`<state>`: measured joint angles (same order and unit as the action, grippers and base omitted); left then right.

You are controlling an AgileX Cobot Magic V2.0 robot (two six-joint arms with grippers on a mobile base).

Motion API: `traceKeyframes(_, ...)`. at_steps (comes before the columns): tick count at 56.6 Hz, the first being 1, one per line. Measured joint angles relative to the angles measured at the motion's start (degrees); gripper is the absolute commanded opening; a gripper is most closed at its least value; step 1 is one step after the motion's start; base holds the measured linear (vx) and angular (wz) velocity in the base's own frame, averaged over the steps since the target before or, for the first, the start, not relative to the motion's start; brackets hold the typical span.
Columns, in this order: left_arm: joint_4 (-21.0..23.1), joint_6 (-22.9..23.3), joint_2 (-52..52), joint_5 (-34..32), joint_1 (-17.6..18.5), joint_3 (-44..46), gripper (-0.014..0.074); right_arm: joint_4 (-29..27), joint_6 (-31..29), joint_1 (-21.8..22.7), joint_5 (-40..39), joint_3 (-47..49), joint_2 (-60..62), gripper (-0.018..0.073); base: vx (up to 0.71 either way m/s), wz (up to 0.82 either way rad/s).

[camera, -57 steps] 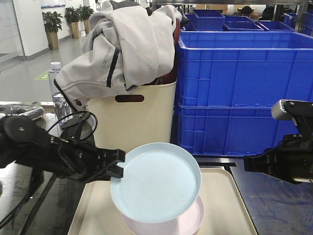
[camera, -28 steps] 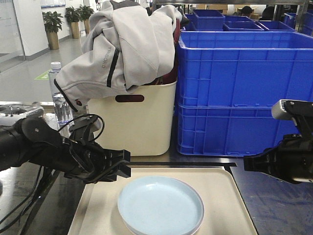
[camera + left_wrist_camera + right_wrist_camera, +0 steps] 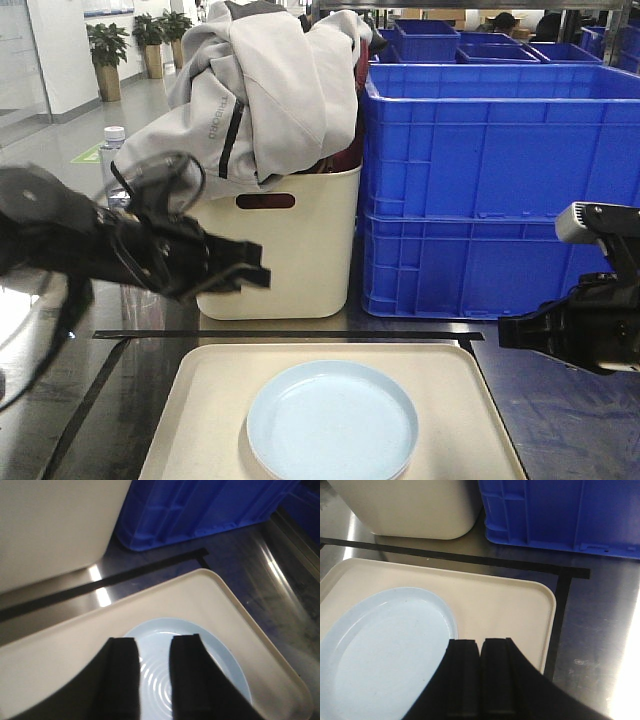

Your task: Grab plate from conveyor and place on tray

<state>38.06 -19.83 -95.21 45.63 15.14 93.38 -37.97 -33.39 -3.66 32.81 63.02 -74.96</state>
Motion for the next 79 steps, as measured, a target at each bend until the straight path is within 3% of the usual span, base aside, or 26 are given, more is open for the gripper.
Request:
traceKeyframes(2,-2.5,0.1,1.9,-0.2,0.0,0.0,-0.0010,0.1,-0.4,0.0,0.0,0.0,0.5,-0.0009,0.00,0.00)
traceKeyframes(12,-18.7,0.4,15.3,-5.6,0.0,-7.4,-0.0007,1.9,-1.4,0.0,0.0,0.0,6.2,-0.0009,0.00,0.00)
traceKeyframes(20,-24.9,0.4,29.6,-12.8,0.0,-22.8,-0.0006,2.7,-2.9,0.0,-4.0,-3.9,14.8,-0.0009,0.00,0.00)
traceKeyframes(32,-25.5,0.4,54.0,-30.2,0.0,-51.1,-0.0006,0.3,-6.8,0.0,-17.8,-21.4,30.5,-0.0009,0.00,0.00)
traceKeyframes(40,-25.5,0.4,61.6,-35.4,0.0,-59.7,-0.0006,-3.0,-7.3,0.0,-23.3,-27.1,33.7,-0.0009,0.00,0.00)
traceKeyframes(57,-25.5,0.4,62.3,-34.6,0.0,-61.5,-0.0006,-8.8,-7.4,0.0,-26.8,-28.1,33.7,-0.0009,0.00,0.00)
traceKeyframes(79,-25.5,0.4,62.3,-34.3,0.0,-61.5,-0.0006,-9.3,-7.4,0.0,-26.8,-28.2,33.7,-0.0009,0.00,0.00)
